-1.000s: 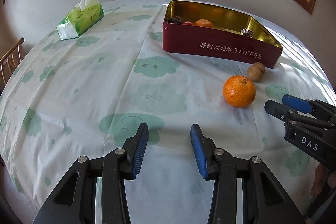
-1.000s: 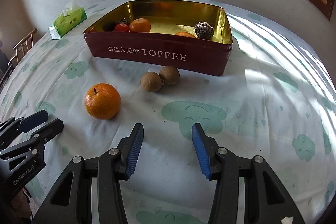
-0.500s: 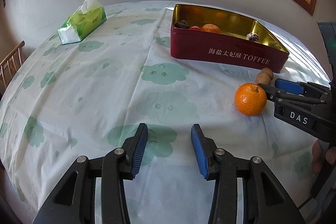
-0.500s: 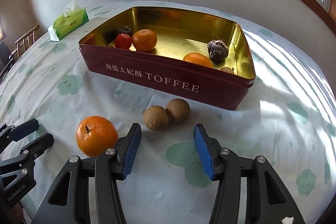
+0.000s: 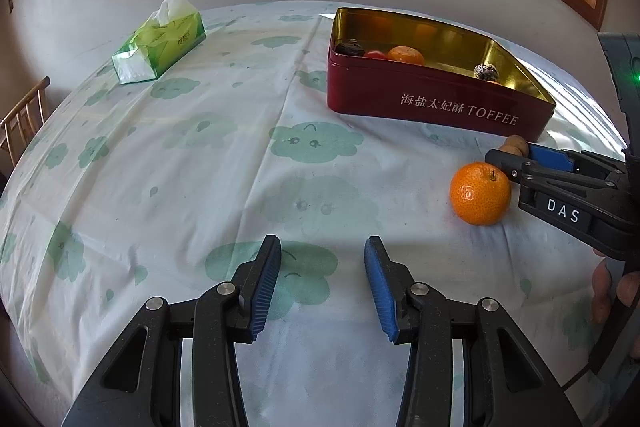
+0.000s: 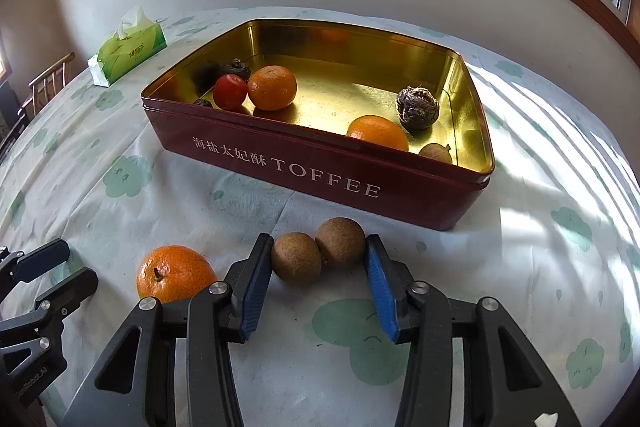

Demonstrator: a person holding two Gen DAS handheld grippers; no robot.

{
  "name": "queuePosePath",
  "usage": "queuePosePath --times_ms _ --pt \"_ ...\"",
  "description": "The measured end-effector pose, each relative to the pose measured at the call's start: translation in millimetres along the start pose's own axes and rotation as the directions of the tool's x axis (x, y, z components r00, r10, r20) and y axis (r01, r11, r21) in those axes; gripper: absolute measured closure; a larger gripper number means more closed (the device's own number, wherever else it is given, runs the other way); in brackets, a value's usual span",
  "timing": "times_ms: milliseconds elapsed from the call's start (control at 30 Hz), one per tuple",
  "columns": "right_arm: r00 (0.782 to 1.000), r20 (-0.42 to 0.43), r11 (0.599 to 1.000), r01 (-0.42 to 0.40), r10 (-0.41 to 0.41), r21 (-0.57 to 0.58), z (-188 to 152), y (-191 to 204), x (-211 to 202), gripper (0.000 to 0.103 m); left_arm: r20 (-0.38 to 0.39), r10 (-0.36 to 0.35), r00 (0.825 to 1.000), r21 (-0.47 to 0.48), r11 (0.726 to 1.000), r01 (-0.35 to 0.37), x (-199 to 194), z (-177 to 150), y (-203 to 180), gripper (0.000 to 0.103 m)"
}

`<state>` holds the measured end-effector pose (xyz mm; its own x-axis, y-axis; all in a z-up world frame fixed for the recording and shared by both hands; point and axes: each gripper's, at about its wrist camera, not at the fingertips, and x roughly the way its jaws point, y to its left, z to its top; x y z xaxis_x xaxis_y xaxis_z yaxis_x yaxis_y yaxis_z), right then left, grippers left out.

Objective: Organize fruits
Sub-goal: 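Grasp the two brown kiwis with the right tool while the left tool grasps the tangerine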

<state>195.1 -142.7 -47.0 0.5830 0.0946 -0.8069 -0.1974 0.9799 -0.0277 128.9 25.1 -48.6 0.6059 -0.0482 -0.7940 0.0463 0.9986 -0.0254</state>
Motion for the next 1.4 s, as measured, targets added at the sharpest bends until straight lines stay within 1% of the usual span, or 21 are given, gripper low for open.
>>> queuePosePath --times_ms 133,733,867,1100,1400 --pt "1.0 -0.001 1.0 0.006 -0.006 0.012 -5.1 -5.4 -3.6 0.061 -0.004 -0.012 1.0 0.015 1.0 0.012 0.3 -0.2 -6.2 0.058" --pt "0.997 -0.014 0.991 0.076 -0.075 0.113 -46.3 -51.1 -34.6 0.06 -0.013 -0.099 0.995 0.116 0.988 0.1 2.5 1.5 -68.9 0.058" --pt "0.997 -0.01 0.99 0.08 -0.08 0.118 -54.9 -54.8 -40.8 0.06 -0.009 -0.102 0.995 0.125 0.987 0.102 3.6 2.0 -74.3 0.053" --pt "0.997 0.0 0.989 0.081 -0.082 0.124 -61.9 -57.4 -45.7 0.06 -0.007 -0.107 0.994 0.128 0.986 0.107 7.9 6.8 -78.7 0.053" --pt "0.997 0.006 0.989 0.081 -0.082 0.126 -62.6 -57.2 -46.0 0.06 -0.002 -0.107 0.994 0.134 0.985 0.106 15.8 16.7 -83.9 0.053"
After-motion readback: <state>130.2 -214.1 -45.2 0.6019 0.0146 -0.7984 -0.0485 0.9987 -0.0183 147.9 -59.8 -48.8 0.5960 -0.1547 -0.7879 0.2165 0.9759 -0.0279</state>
